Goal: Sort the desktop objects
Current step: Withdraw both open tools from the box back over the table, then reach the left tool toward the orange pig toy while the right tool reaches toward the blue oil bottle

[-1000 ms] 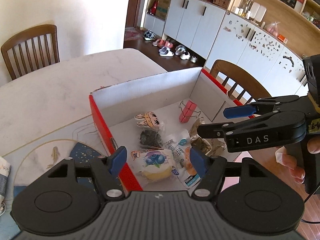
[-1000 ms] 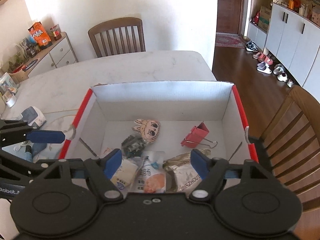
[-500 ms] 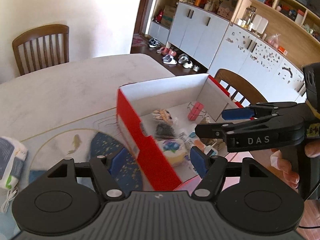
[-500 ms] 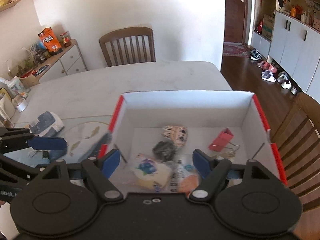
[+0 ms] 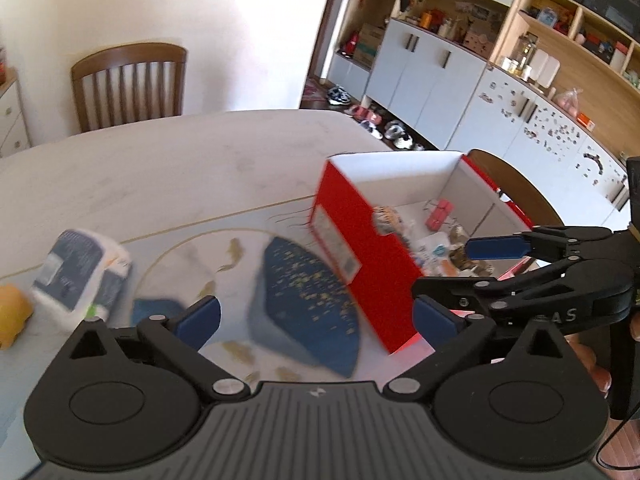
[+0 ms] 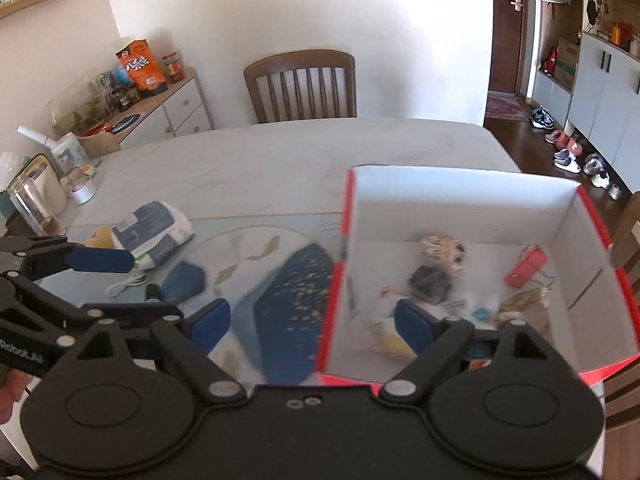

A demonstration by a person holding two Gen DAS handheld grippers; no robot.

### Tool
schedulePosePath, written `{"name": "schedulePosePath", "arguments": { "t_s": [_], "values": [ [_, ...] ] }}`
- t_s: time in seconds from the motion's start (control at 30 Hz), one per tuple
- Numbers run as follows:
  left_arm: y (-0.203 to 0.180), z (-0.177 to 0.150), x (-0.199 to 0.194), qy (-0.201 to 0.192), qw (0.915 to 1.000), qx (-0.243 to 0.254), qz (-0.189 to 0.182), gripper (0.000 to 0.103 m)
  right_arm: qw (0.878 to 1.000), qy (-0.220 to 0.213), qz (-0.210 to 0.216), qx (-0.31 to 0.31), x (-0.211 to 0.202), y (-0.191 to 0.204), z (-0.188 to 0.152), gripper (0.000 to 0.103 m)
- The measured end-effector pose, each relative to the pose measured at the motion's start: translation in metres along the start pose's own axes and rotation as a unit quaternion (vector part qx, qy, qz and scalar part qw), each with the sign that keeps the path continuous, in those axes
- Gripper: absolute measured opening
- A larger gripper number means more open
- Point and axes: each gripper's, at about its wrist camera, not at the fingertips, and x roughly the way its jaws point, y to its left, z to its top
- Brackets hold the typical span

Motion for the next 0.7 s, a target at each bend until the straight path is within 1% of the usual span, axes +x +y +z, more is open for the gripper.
{"name": "schedulePosePath", "arguments": {
  "t_s": [0.17,0.47,0.7],
  "values": [
    [0.030,-0.015,-0.011,-0.001,0.9997,-0.018,0.016,0.103,1.000,0.006,0.001,-0.010,0.009,0.026,-0.003,0.096],
    [0.088,-0.035,-0.032,-0.011,0.9977,-0.036,0.057,0.103,0.999,0.018,0.005,-0.035,0.029,0.070,-0.005,0.096],
    [0.135,-0.045,-0.041,-0.019,0.9929,-0.068,0.095,0.103,0.998,0.031,0.016,-0.058,0.047,0.101,-0.008,0.095]
  ]
}}
